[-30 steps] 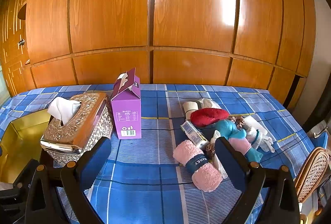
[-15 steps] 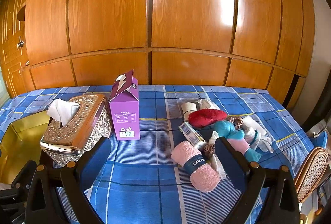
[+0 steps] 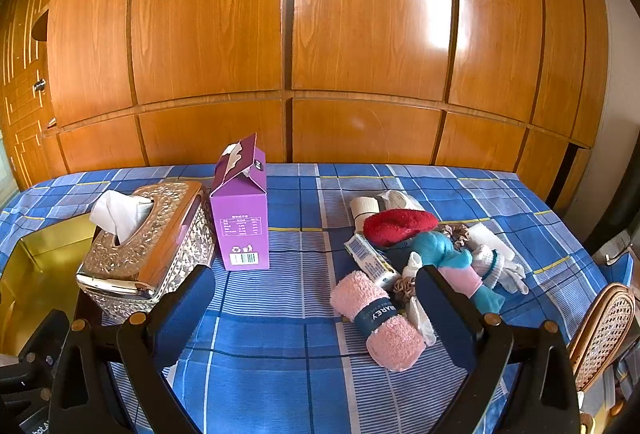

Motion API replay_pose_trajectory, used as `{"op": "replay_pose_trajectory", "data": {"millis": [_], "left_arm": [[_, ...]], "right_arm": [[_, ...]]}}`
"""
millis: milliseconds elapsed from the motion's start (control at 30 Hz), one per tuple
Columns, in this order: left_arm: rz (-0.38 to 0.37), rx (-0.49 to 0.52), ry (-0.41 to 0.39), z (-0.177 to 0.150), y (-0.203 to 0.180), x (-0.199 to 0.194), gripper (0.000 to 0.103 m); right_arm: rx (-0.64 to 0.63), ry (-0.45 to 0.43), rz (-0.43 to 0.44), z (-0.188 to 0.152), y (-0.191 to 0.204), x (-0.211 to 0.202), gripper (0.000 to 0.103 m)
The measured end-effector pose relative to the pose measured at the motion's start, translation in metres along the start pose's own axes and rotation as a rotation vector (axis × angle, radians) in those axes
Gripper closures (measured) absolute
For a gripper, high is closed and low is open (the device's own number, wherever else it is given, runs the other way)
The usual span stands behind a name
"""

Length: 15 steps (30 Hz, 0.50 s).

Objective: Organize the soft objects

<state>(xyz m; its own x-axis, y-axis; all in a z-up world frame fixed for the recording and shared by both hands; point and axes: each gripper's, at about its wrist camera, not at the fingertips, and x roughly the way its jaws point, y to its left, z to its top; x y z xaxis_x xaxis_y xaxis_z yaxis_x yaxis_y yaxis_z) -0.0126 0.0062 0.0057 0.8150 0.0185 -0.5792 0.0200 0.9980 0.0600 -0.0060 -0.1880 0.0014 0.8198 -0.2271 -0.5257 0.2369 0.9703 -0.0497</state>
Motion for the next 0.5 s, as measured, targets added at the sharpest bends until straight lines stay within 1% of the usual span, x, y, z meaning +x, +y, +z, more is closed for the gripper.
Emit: {"op": "replay_pose_trajectory", "data": {"millis": [500], "left_arm": [[0.0, 0.006, -0.002, 0.0002, -0.0009, -0.001, 0.0]], "right_arm": [[0.017, 0.001, -0.014, 0.0016, -0.0085, 0.0019, 0.001]]}}
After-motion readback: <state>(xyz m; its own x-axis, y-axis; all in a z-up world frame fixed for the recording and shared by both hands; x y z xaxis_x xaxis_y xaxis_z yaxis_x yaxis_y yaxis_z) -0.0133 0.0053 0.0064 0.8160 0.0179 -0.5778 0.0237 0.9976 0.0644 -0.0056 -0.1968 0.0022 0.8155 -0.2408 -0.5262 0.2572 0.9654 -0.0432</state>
